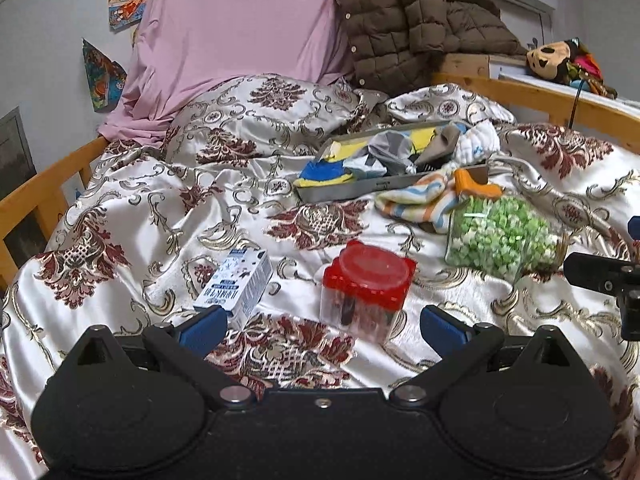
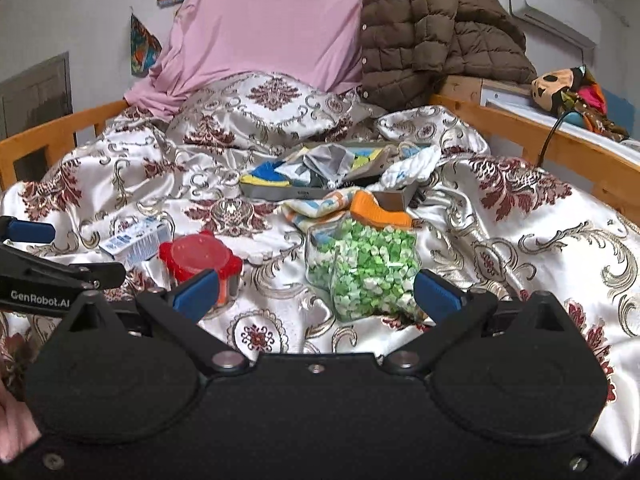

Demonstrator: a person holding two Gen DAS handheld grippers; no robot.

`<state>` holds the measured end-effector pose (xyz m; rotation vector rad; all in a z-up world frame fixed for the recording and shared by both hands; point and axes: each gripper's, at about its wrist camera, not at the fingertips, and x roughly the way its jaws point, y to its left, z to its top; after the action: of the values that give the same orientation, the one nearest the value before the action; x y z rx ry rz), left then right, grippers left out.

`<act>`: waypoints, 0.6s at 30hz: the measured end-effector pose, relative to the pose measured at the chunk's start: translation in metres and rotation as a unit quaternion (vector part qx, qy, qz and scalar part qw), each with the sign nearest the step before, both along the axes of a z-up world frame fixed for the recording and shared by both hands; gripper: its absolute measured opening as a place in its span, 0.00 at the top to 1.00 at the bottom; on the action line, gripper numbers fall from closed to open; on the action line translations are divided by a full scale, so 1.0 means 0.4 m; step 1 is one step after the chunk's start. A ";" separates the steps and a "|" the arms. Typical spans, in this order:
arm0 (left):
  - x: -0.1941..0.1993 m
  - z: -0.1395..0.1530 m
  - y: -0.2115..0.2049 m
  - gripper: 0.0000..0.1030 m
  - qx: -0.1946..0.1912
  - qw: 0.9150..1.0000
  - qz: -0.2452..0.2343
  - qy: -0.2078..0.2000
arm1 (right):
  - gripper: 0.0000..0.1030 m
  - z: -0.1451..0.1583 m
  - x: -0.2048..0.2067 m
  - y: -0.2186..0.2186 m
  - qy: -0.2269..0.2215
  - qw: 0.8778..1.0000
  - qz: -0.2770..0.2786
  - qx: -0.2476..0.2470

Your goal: Organize soft objects

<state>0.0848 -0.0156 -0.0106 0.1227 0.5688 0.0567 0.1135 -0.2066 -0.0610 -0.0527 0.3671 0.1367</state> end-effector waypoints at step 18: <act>0.012 -0.063 0.017 0.01 -0.007 0.998 0.020 0.066 | 0.01 -0.050 0.049 0.044 0.071 0.996 0.031 -0.047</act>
<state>0.0897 -0.0089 -0.0358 0.1022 0.7032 0.0837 0.1331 -0.1889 -0.0809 -0.1483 0.5147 0.1840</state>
